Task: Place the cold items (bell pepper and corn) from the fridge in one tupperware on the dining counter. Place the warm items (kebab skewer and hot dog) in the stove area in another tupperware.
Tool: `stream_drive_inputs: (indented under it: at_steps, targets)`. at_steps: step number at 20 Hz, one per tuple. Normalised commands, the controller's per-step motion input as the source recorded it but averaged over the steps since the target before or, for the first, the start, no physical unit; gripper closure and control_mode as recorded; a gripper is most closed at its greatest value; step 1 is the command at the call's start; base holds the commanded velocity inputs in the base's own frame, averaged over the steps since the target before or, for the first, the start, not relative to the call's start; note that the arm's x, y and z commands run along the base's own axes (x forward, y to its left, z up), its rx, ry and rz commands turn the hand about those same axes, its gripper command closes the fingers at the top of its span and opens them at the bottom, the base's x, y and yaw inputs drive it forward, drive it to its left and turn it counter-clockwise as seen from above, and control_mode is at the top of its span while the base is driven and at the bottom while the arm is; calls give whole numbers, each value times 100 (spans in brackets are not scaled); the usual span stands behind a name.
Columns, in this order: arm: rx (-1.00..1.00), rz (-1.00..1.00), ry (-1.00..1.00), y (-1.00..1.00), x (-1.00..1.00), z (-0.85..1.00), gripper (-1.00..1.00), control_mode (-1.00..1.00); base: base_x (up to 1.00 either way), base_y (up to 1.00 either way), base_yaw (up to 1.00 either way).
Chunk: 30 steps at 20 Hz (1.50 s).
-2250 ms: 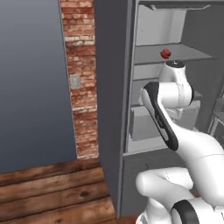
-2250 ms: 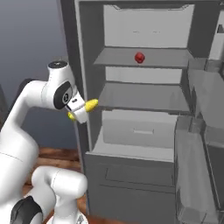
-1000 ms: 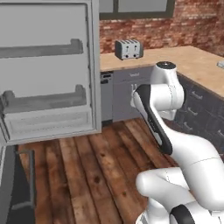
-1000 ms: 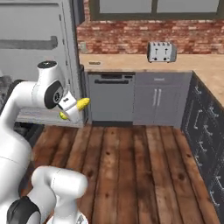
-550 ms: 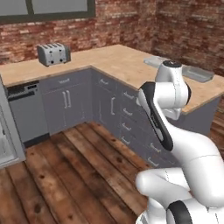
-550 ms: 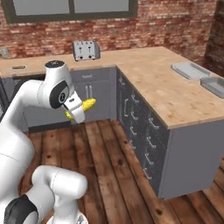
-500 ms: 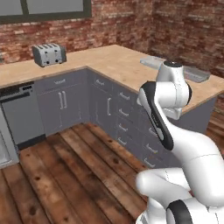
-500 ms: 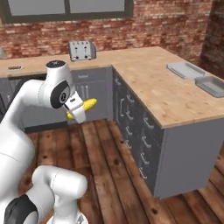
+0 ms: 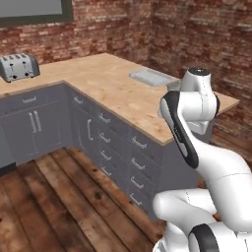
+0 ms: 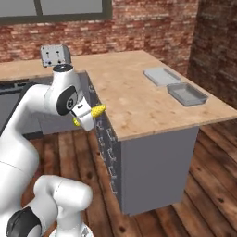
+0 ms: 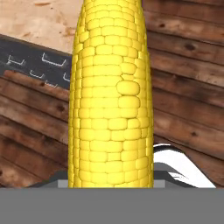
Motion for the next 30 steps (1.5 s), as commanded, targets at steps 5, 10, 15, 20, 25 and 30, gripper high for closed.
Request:
stream_drive_inputs:
  at_steps: [5, 10, 15, 20, 25, 30]
  targets:
    - [0, 0, 0, 0, 0, 0, 100, 100, 24, -100, 0]
    - [0, 0, 0, 0, 0, 0, 100, 100, 23, -100, 0]
    - [0, 0, 0, 0, 0, 0, 100, 100, 22, -100, 0]
    - [0, 0, 0, 0, 0, 0, 100, 100, 24, -100, 0]
    - [0, 0, 0, 0, 0, 0, 100, 100, 32, -100, 3]
    - [0, 0, 0, 0, 0, 0, 100, 100, 41, -100, 19]
